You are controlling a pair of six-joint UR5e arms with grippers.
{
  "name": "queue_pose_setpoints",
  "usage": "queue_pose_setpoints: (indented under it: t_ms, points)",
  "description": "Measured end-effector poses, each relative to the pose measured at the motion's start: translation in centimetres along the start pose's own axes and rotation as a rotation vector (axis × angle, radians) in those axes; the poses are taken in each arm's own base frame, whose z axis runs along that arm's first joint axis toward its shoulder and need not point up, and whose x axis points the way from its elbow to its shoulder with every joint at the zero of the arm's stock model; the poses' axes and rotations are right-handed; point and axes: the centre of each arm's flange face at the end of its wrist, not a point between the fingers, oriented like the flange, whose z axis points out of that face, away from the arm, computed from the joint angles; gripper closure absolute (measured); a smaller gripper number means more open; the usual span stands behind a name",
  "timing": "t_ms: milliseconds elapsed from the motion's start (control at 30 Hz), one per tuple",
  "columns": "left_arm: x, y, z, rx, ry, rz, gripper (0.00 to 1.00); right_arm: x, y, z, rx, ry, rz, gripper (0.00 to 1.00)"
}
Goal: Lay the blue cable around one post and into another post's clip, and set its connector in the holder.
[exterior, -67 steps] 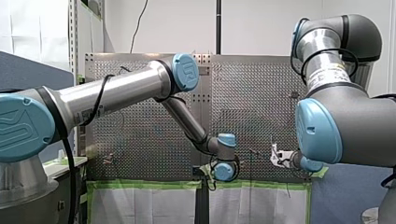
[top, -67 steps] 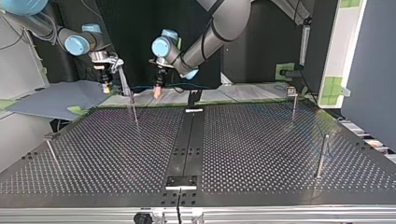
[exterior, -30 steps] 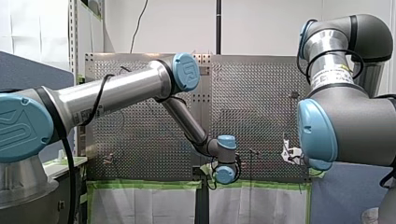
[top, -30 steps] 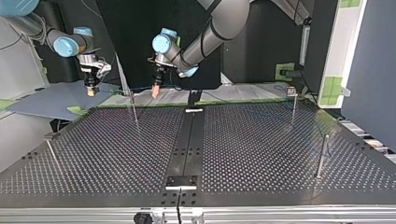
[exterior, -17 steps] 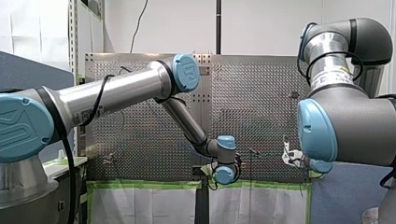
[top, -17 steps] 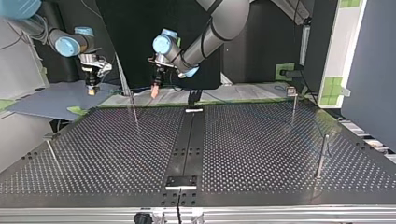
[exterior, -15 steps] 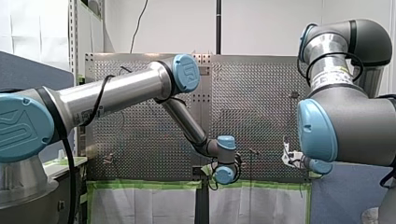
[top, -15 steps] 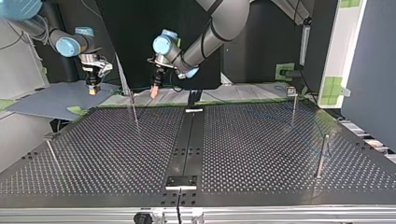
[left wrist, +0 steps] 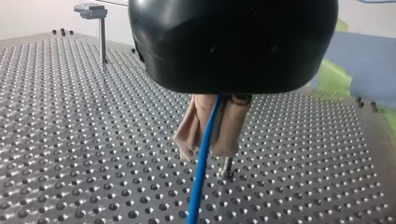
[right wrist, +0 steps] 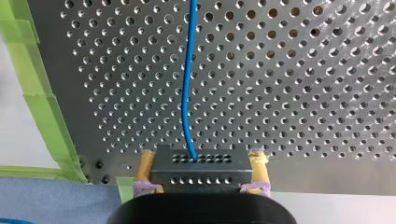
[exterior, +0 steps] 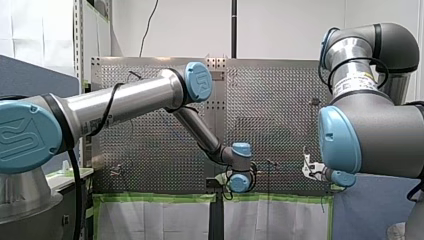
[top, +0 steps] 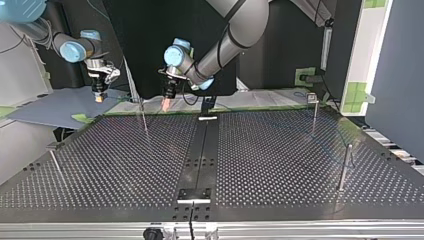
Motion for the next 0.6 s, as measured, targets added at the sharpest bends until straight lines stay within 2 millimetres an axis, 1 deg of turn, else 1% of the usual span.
queue_pose_setpoints:
  t_ms: [367,600]
  points:
    - [-0.9,1.2,1.4,-0.014,-0.016,-0.004,1.0,0.8,0.4,1.2,0.0,0.007,0.0,1.0]
    - [-1.5,1.0,2.1,-0.002,-0.025,-0.008,1.0,1.1,0.3,1.8,0.007,0.023,-0.005,1.0]
